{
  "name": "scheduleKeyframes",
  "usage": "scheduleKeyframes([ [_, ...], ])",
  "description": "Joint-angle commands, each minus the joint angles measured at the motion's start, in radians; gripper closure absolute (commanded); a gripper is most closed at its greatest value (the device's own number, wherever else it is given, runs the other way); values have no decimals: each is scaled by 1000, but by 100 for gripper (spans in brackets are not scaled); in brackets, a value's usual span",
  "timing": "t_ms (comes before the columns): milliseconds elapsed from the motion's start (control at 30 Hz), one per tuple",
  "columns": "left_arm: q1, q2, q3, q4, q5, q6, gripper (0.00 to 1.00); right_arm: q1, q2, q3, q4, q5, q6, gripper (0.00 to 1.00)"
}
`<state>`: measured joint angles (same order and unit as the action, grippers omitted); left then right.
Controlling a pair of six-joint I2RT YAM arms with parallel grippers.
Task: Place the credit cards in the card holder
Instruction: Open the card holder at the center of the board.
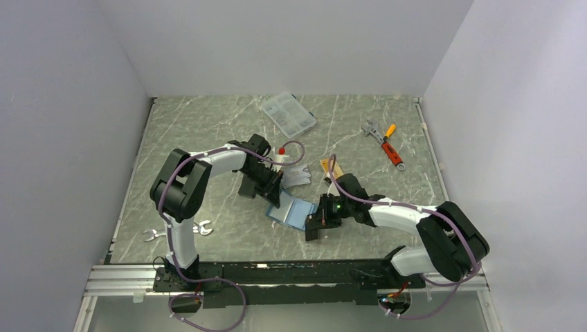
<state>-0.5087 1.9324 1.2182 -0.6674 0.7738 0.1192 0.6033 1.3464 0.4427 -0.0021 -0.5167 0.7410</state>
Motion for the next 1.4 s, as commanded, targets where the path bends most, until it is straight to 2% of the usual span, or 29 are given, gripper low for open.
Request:
scheduleKeyframes([
  [0,-8,-58,17,-2,32,25,97,-2,-23,63,-12,-4,-23,100],
  [167,-8,-68,13,1,33,24,96,-3,-6,120,-48,-12,-45,100],
  [267,-8,-75,10,8,44,21,92,1,17,138,-32,-25,-42,100],
  [400,-7,-85,0,18,85,17,78,14,58,163,-2,-31,-29,100],
  [467,0,-87,-11,31,115,4,66,21,87,169,40,-28,-17,100],
  [533,8,-86,-21,44,130,-17,58,28,117,174,72,-34,1,100],
  [800,19,-47,-15,41,217,-27,56,55,152,213,126,-22,28,100],
  [1033,60,-50,-36,67,300,-46,41,72,190,237,139,-21,32,100],
  [1167,63,-49,-49,77,284,-49,41,78,212,237,152,-25,37,100],
  [1367,60,-43,-45,72,159,-54,42,90,233,247,158,-25,39,100],
])
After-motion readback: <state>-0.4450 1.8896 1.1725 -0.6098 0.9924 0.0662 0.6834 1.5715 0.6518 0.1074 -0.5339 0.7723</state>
